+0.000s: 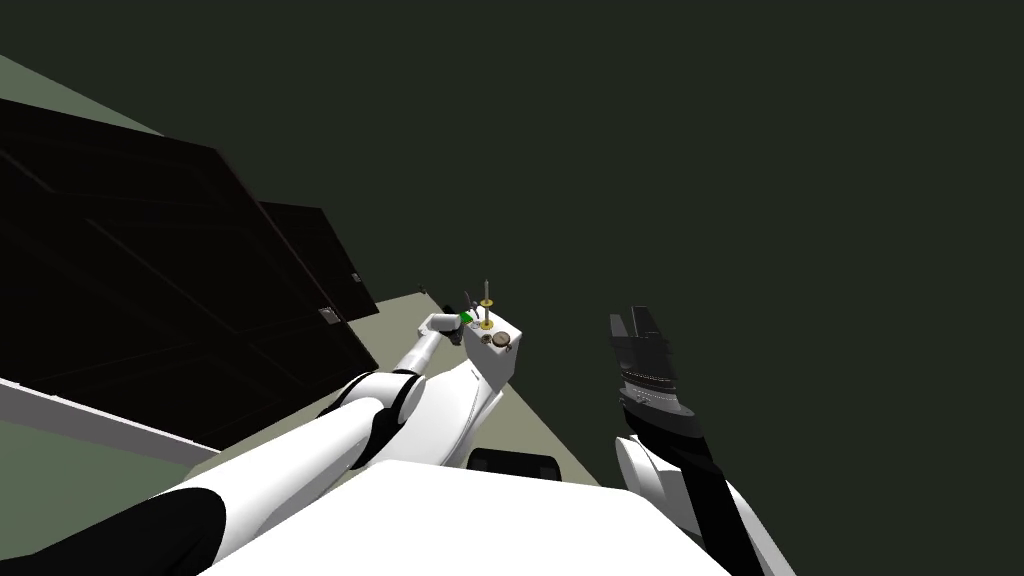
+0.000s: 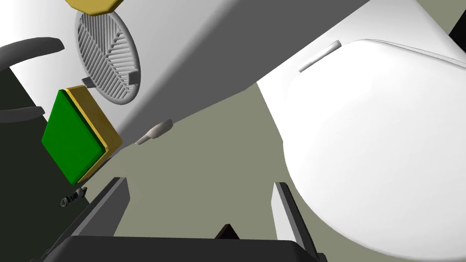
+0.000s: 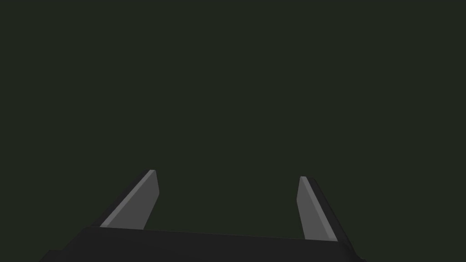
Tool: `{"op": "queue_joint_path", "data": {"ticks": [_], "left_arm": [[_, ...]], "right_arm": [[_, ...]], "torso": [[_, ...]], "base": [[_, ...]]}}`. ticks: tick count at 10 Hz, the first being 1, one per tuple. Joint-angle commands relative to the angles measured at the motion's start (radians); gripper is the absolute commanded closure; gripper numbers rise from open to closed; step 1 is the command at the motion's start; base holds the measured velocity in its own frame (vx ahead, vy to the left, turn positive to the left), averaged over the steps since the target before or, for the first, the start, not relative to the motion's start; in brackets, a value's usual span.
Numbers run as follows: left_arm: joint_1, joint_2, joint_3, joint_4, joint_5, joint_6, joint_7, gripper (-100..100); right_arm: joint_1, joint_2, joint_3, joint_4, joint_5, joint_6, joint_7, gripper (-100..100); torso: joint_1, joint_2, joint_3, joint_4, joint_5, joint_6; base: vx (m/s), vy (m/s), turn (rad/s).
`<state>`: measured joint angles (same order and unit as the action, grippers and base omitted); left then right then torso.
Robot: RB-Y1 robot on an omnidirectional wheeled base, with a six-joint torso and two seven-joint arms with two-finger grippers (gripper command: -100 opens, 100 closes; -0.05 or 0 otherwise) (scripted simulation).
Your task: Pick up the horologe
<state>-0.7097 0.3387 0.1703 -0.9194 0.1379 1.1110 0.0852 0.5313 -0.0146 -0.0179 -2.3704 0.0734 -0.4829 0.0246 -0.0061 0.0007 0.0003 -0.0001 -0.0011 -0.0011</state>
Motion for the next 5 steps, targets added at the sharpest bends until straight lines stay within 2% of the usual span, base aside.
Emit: {"op": "queue_joint_path", "data": {"ticks": [1, 3, 5], "left_arm": [[-0.033, 0.012, -0.004, 0.050, -0.009, 0.033, -0.004, -100], [-0.033, 0.012, -0.004, 0.065, -0.009, 0.033, -0.004, -100], [-0.075, 0.028, -0.009, 0.131, -0.020, 0.070, -0.009, -100]], "right_arm": [[0.000, 0.000, 0.000, 0.000, 0.000, 0.000, 0.000, 0], [0.000, 0.000, 0.000, 0.000, 0.000, 0.000, 0.000, 0], [0.000, 0.000, 0.000, 0.000, 0.000, 0.000, 0.000, 0]], "torso": [[0.000, 0.000, 0.000, 0.000, 0.000, 0.000], [0.000, 0.000, 0.000, 0.000, 0.000, 0.000], [0.002, 0.000, 0.000, 0.000, 0.001, 0.000]], "base": [[-0.010, -0.093, -0.078], [-0.007, -0.050, -0.007], [-0.012, -0.056, -0.073]]}}
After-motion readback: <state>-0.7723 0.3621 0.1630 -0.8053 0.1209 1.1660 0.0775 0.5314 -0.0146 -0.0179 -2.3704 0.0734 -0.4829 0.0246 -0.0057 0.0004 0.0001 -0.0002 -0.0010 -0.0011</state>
